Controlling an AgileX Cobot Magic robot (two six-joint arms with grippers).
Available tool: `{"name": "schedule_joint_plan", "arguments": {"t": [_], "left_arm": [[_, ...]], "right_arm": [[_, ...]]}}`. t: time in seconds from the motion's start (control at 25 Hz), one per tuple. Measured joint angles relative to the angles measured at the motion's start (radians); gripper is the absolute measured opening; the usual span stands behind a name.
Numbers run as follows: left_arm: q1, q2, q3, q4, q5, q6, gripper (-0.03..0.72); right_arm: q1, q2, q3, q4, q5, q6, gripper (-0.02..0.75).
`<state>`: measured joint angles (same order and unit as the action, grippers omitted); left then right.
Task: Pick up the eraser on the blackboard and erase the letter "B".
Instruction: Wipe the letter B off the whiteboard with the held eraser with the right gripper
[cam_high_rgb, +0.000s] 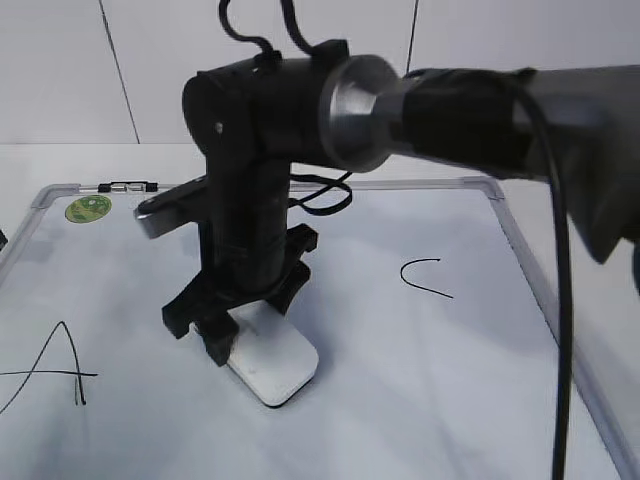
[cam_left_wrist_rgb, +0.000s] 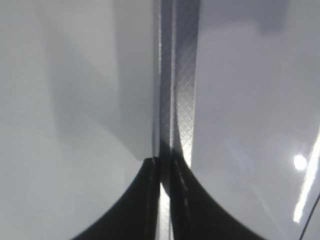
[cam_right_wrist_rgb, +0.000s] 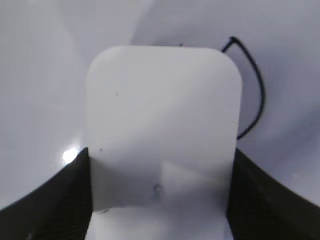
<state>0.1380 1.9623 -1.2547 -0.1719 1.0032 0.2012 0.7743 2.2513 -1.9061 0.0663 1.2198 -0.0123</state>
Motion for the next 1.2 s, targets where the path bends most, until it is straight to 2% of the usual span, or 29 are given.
{"name": "schedule_joint_plan", "arguments": {"t": [0.16, 0.88, 1.04, 1.2], "left_arm": [[0.0, 0.0, 0.0, -0.002, 0.0, 0.0, 0.031], [0.0, 0.0, 0.0, -0.002, 0.0, 0.0, 0.031], [0.0, 0.0, 0.0, -0.002, 0.0, 0.0, 0.031], [0.0, 0.0, 0.0, -0.002, 0.0, 0.0, 0.031]], "right_arm": [[0.025, 0.03, -0.009, 0.004, 0.004, -0.011, 0.517], [0.013, 0.061, -0.036, -0.018, 0.04, 0.012, 0.517], [-0.015, 0.061, -0.036, -0.004, 0.038, 0.054, 0.516], [-0.091, 0.061, -0.038, 0.004, 0.023, 0.085, 0.516]]}}
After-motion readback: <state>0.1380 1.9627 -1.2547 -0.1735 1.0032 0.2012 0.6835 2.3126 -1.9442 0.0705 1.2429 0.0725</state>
